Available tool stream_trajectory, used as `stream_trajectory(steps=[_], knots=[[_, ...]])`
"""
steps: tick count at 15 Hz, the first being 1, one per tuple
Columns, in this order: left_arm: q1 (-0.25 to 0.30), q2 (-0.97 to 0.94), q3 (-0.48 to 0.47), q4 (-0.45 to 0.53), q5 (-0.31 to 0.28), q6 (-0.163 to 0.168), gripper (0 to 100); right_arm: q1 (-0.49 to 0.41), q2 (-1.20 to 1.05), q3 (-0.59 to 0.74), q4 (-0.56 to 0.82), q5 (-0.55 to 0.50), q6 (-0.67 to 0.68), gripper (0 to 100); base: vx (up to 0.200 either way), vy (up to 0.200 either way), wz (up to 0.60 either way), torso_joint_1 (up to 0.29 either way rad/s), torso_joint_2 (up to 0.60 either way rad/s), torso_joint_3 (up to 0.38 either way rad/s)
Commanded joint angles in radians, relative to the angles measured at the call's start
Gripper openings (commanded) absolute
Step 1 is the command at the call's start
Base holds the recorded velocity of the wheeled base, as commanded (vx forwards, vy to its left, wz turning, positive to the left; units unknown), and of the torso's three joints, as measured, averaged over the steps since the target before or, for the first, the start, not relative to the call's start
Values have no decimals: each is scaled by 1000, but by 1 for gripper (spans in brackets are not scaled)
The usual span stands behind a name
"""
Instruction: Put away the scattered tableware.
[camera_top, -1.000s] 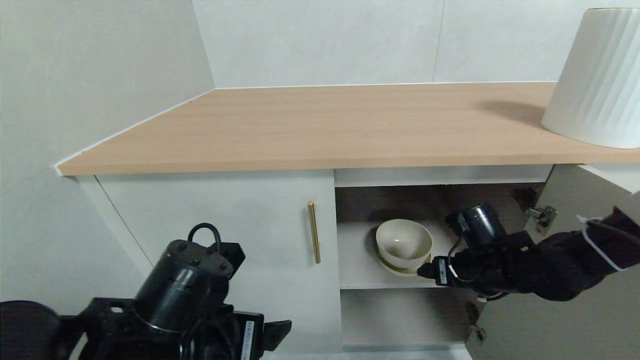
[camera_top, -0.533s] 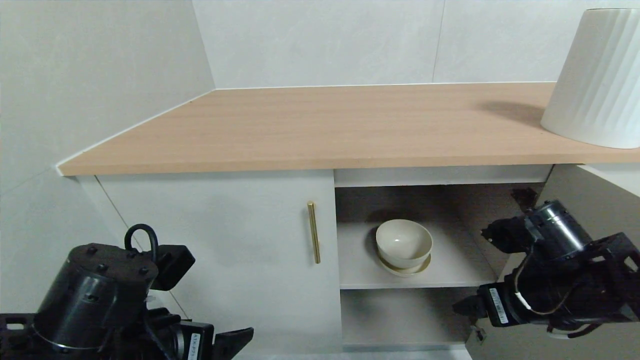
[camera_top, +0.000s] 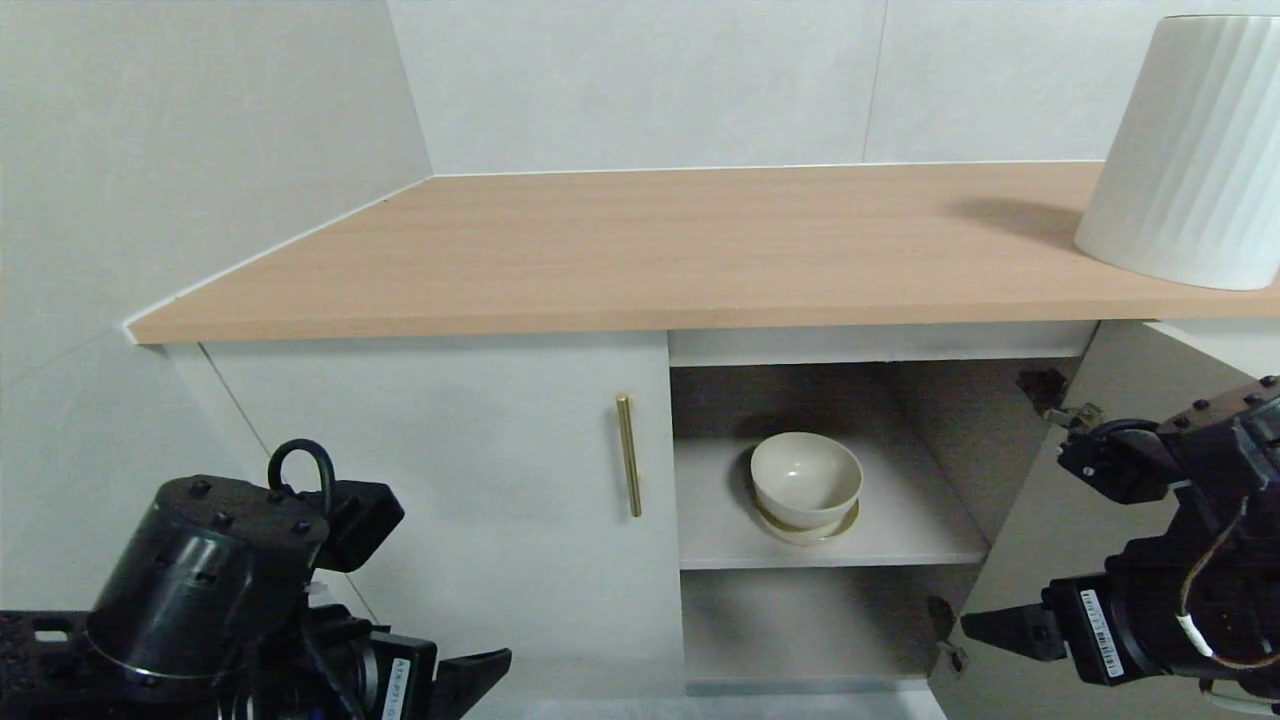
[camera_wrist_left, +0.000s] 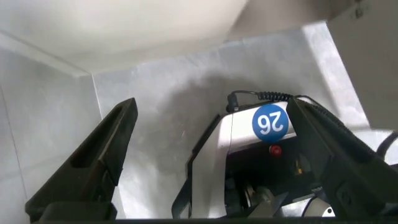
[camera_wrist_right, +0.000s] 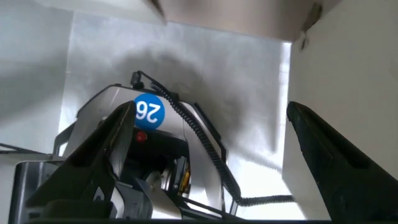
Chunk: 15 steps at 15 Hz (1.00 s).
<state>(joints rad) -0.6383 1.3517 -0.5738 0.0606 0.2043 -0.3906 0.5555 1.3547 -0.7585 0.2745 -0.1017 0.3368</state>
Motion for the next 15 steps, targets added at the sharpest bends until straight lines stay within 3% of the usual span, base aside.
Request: stream_trajectory(steps=[1, 13, 15], knots=[[-6, 30, -9, 2, 1, 1, 100, 4, -23, 1, 2, -1, 1, 100, -200, 0, 0, 2, -2, -2], [-9, 32, -11, 2, 3, -1, 100, 4, 4, 11, 3, -4, -2, 100, -200, 0, 0, 1, 3, 3], [-14, 32, -9, 2, 3, 1, 100, 4, 9, 11, 3, -4, -2, 100, 0, 0, 0, 0, 0, 0]])
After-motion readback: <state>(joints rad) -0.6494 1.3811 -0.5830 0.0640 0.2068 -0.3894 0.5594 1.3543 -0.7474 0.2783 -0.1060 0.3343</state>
